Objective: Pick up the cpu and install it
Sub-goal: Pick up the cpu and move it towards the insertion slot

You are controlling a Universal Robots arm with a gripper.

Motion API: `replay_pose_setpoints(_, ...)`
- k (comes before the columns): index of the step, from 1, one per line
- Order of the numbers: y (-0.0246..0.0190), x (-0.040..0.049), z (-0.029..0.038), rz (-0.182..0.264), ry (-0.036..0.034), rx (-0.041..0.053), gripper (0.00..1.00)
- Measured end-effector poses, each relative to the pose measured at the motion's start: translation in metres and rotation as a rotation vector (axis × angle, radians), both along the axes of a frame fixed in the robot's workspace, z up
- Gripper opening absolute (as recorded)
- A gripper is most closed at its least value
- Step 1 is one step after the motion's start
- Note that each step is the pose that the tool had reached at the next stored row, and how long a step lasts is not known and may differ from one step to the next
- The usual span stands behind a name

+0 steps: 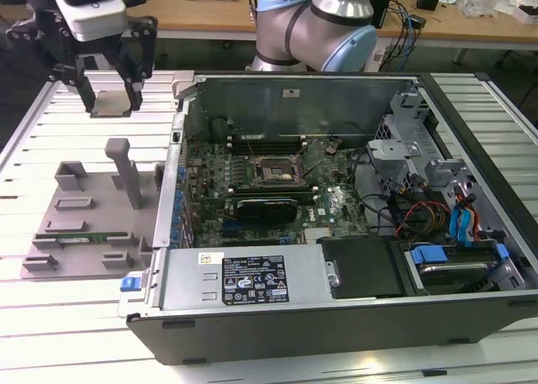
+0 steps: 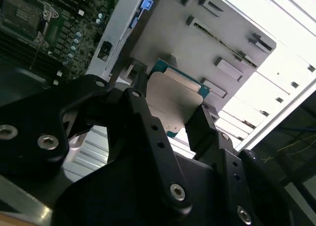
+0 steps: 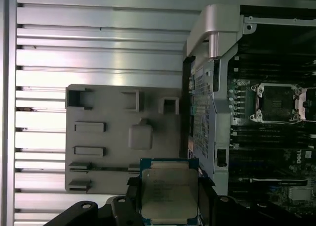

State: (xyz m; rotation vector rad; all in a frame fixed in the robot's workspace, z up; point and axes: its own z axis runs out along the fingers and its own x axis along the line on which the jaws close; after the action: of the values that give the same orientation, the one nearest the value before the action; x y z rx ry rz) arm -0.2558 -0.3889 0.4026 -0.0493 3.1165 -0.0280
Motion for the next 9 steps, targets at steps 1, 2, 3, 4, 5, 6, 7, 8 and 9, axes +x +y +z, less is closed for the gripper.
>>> replay_pose_setpoints(1, 0.0, 0.0027, -0.0003, 0.0, 0.0, 0.0, 0.55)
replay_pose_setpoints(2, 0.0, 0.0043, -0.0005, 0.0, 0.0, 0.0, 0.55)
replay_pose_setpoints(3, 0.0, 0.0068, -0.0007, 0.0, 0.0, 0.0, 0.55)
replay_pose_setpoints(4, 0.0001, 0.0099, -0.001, 0.0, 0.0001, 0.0, 0.55)
replay_pose_setpoints(5, 0.0001, 0.0126, -0.0012, 0.0, 0.0002, -0.0001, 0.55)
replay_pose_setpoints(6, 0.0002, 0.0143, -0.0015, 0.0, 0.0002, 0.0, 0.55)
replay_pose_setpoints(7, 0.0003, 0.0158, -0.0017, 0.0, 0.0002, 0.0, 0.55)
replay_pose_setpoints(8, 0.0003, 0.0171, -0.002, 0.0, 0.0002, 0.0, 0.55)
replay_pose_setpoints(9, 0.0003, 0.0189, -0.0024, 0.0, 0.0002, 0.0001, 0.55)
